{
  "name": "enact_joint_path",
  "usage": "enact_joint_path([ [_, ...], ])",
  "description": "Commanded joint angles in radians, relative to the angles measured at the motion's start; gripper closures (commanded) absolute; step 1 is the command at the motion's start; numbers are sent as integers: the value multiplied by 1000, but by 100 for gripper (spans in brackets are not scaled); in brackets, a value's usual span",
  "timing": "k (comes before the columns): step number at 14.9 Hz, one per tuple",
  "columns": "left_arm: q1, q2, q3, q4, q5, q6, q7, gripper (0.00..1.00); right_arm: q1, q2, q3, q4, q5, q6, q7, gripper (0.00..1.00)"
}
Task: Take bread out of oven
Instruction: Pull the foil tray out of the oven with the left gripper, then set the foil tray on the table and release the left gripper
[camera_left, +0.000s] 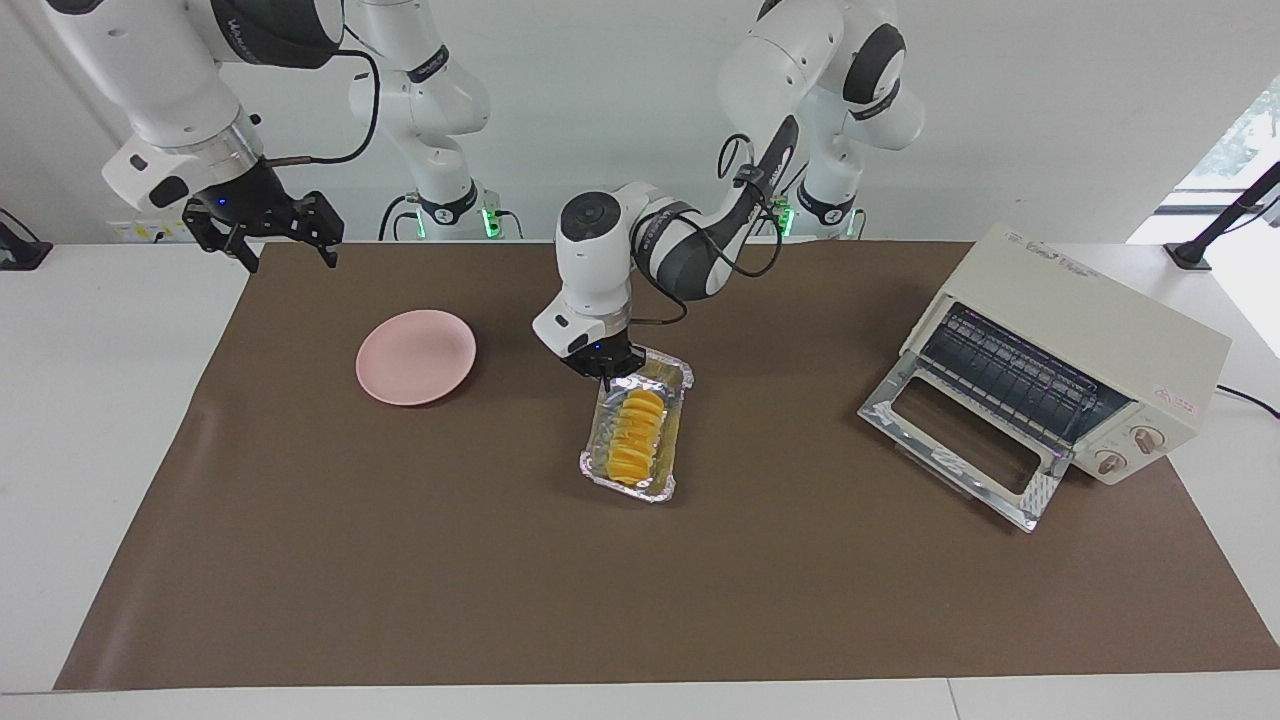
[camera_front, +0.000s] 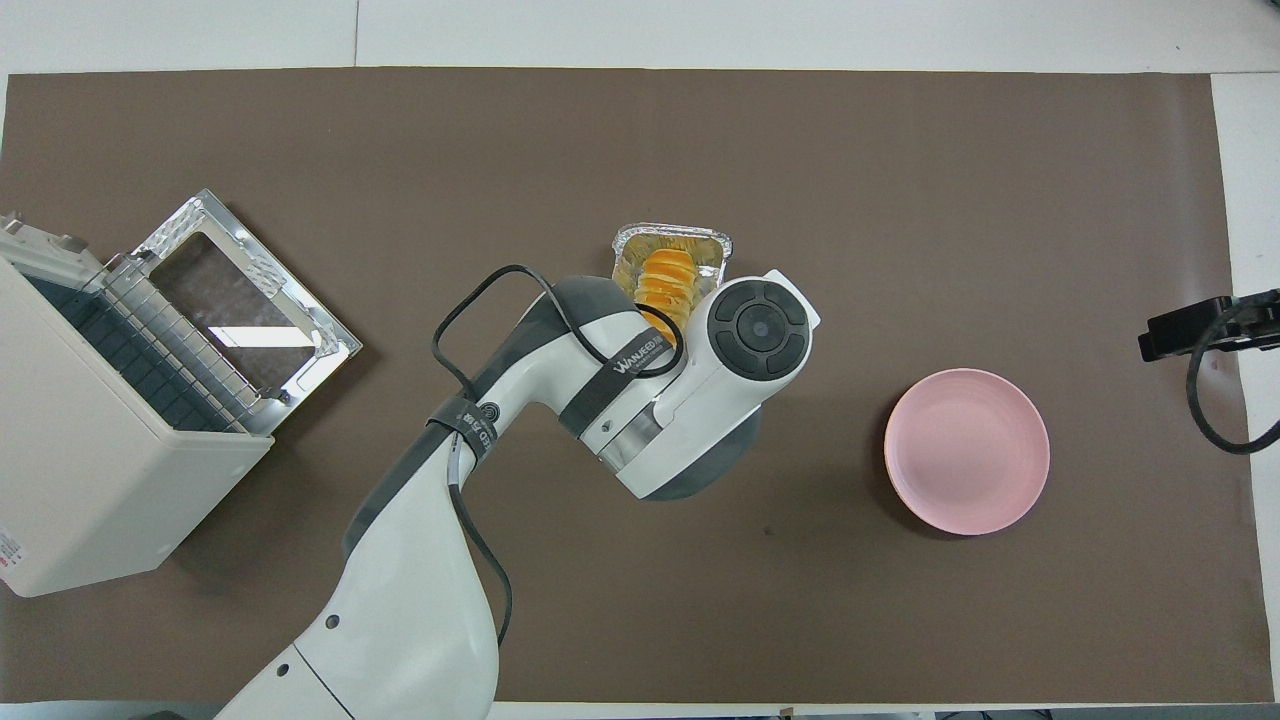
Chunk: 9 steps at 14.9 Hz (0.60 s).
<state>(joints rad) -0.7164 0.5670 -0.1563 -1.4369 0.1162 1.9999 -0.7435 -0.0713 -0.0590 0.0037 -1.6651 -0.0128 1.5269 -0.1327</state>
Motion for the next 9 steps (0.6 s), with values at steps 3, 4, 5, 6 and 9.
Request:
enact_joint_path([
  [3,-15,1,40,49,-12,-70,-82,0,-10,-21,10,-19,14,-7,8,0],
  [4,-14,-4,41,61,-13,-72,-79,0,-9,-21,10,-21,14,-5,8,0],
  [5,0,-15,50,76,-16,-84,-77,0,-7,-21,10,-21,14,-5,7,0],
  [6,6,-65,70,79,-23,-92,-70,0,-5,-21,10,-22,16,-4,8,0],
  [9,144,-188,86,73,-36,-157,-65,0,31,-19,32,-33,17,39,77,0],
])
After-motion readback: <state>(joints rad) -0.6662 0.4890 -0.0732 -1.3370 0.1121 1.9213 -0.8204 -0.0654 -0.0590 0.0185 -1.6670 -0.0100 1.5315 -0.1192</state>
